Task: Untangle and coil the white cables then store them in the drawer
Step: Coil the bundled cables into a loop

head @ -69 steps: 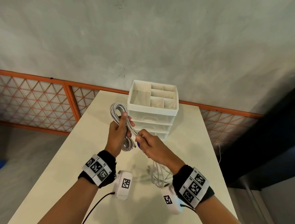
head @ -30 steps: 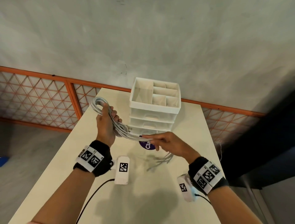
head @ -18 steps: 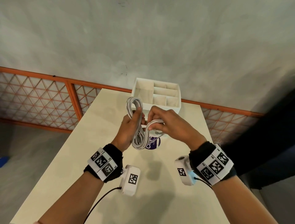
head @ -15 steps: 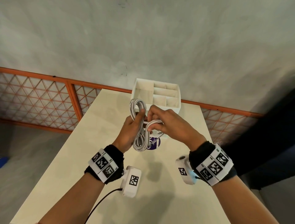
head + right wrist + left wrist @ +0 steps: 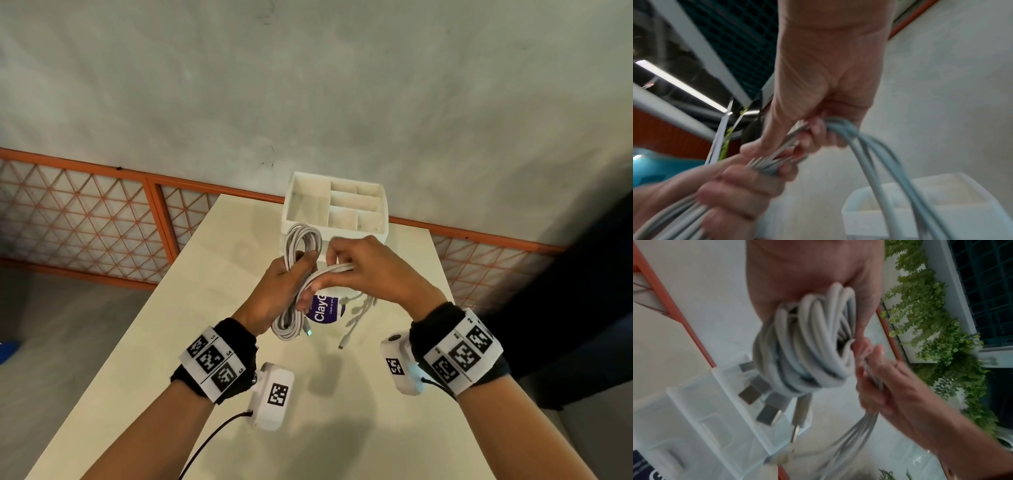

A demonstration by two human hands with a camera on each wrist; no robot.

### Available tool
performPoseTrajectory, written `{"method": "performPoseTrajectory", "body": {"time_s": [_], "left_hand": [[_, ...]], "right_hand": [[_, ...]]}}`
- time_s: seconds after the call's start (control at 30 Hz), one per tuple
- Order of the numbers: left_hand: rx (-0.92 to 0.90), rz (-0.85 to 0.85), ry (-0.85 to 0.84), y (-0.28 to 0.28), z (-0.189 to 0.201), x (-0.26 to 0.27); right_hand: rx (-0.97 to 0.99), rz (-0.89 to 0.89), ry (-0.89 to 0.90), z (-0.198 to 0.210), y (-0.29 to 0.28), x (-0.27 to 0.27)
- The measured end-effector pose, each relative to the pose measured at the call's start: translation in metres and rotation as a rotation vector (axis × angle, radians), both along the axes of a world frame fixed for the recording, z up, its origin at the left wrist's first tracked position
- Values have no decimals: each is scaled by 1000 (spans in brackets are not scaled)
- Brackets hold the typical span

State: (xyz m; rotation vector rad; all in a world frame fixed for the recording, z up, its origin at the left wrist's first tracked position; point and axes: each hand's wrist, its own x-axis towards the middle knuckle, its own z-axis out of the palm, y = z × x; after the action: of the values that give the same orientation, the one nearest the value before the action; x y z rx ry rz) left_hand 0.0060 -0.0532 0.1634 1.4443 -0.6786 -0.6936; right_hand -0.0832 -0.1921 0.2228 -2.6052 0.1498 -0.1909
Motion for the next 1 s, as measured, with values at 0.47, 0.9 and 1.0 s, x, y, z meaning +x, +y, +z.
{"method": "performPoseTrajectory", "body": {"time_s": [0.47,0.9,1.0], "left_hand": [[46,-121,209,2,-14,-6],[141,-290,302,-2,-15,-8],[136,-329,194,3,-14,-10]], "right_hand": [[252,141,151,-5,-11,-4],[231,48,-55,2,-6,11],[285,58,-40,-4,-9,13]]}}
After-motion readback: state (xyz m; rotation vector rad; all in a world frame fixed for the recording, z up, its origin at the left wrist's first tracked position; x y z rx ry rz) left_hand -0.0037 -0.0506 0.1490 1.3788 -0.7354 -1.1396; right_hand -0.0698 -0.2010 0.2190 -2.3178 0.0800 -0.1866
